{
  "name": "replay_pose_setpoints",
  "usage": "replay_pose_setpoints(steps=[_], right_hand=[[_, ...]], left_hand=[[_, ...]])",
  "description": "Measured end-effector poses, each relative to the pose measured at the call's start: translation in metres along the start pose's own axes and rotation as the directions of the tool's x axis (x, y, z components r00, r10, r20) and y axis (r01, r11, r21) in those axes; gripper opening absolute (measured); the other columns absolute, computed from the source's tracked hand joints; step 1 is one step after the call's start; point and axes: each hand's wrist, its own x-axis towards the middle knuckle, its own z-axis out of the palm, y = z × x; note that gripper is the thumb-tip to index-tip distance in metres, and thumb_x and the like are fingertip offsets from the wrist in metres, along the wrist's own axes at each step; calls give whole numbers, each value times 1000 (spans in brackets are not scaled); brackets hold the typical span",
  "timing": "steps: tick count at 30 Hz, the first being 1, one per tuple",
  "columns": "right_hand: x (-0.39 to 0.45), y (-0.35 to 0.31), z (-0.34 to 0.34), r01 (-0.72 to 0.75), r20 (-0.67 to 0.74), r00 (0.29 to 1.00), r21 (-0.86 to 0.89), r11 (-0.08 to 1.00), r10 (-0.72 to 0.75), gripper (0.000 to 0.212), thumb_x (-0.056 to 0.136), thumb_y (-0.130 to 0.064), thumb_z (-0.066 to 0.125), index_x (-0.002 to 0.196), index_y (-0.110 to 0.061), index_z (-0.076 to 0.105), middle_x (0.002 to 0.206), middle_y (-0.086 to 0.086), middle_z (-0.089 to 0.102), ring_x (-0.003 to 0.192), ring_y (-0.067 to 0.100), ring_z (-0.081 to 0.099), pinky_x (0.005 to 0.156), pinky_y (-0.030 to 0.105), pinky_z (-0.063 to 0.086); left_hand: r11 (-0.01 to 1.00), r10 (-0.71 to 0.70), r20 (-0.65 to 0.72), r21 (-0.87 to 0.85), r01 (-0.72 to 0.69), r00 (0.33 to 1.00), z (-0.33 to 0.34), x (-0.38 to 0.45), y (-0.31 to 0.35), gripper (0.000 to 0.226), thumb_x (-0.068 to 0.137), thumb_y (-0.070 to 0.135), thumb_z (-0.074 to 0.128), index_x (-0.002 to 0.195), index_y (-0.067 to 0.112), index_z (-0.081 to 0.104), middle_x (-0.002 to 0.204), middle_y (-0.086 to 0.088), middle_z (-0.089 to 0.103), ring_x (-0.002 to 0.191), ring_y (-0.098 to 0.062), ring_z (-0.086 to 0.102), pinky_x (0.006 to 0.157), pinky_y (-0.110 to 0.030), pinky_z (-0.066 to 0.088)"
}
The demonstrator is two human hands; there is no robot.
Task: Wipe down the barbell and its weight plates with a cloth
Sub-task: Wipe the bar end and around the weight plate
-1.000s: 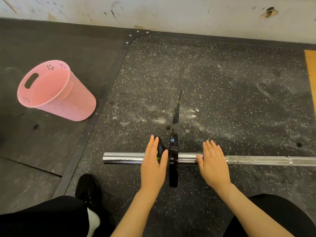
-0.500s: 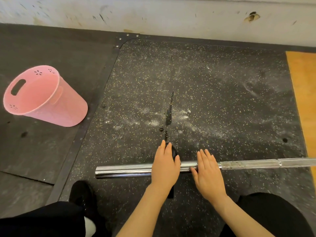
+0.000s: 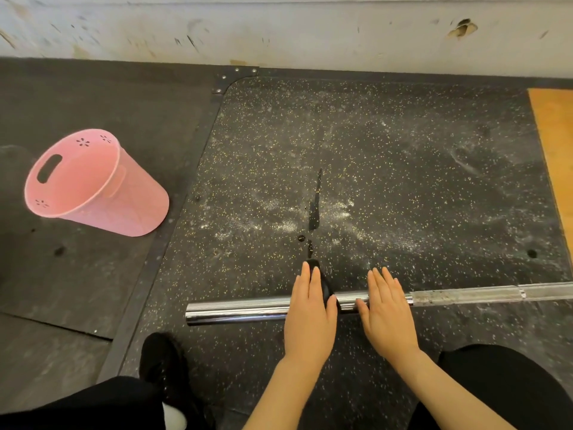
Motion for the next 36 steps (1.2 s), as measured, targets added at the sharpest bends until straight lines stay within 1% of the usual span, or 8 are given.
replay_pose_setpoints(steps=[4, 7, 12, 18, 24, 27, 31, 36], right_hand=[[2, 2, 0, 32, -35, 999, 9, 999, -32, 74, 102, -48, 3, 145, 1, 37, 151, 15, 38, 145, 30, 26, 118, 46, 22], [0, 4, 3, 27, -78, 997, 33, 999, -25, 65, 101, -43, 18, 148, -1, 31, 157, 13, 27, 147, 28, 18, 118, 45, 16], [2, 5, 8, 16, -84, 996, 20, 1000, -15, 66, 100, -43, 23, 150, 0, 25, 159, 14, 20, 149, 28, 11, 119, 44, 14], [13, 3, 5, 1, -60, 998, -6, 1000, -1, 65, 99, -42, 20, 151, -1, 25, 158, 13, 24, 149, 28, 12, 119, 48, 16], [36, 5, -4, 22, -26, 999, -28, 999, -23, 69, 99, -45, 10, 151, -3, 24, 159, 11, 23, 149, 26, 11, 121, 47, 12], [57, 6, -8, 39, -1, 999, -47, 998, -39, 73, 96, -48, 1, 153, -4, 17, 161, 9, 17, 150, 24, 3, 121, 45, 2], [93, 9, -17, 45, 17, 999, -82, 996, -43, 76, 96, -52, -9, 154, -7, 10, 163, 7, 6, 150, 23, -7, 121, 45, -5], [136, 9, -37, 2, 7, 1000, -69, 998, -2, 79, 93, -55, -4, 155, -7, 2, 163, 7, -6, 148, 22, -15, 120, 47, -8]], left_hand=[[1000, -16, 39, 24, 15, 999, -7, 29, 6, 56, 104, 34, 34, 155, 16, 18, 163, 3, 5, 148, -13, 11, 119, -27, 18], [999, -39, 64, 12, 38, 997, -14, 46, 9, 52, 104, 30, 33, 152, 13, 26, 162, 0, 15, 147, -15, 19, 117, -30, 23], [998, -48, 42, -41, 49, 998, -20, 62, 13, 48, 106, 29, 29, 151, 11, 30, 160, 0, 22, 146, -13, 21, 117, -27, 20], [970, -147, -94, -208, 125, 985, -28, 54, -2, 47, 106, 27, 29, 151, 13, 29, 160, 3, 22, 146, -9, 18, 114, -21, 15], [979, -86, -164, -199, 53, 983, -39, 50, -13, 48, 106, 29, 29, 152, 16, 28, 160, 8, 17, 146, -6, 14, 114, -18, 11], [977, -85, -193, -206, 44, 977, -43, 48, -18, 48, 105, 30, 29, 151, 16, 29, 160, 9, 19, 146, -6, 15, 111, -14, 11], [978, -96, -190, -203, 56, 977, -47, 47, -29, 48, 105, 30, 29, 152, 17, 28, 160, 10, 17, 146, -5, 15, 112, -17, 13], [985, -87, -195, -165, 55, 977, -50, 47, -37, 47, 106, 28, 30, 151, 16, 28, 160, 10, 17, 145, -5, 16, 113, -17, 12]])
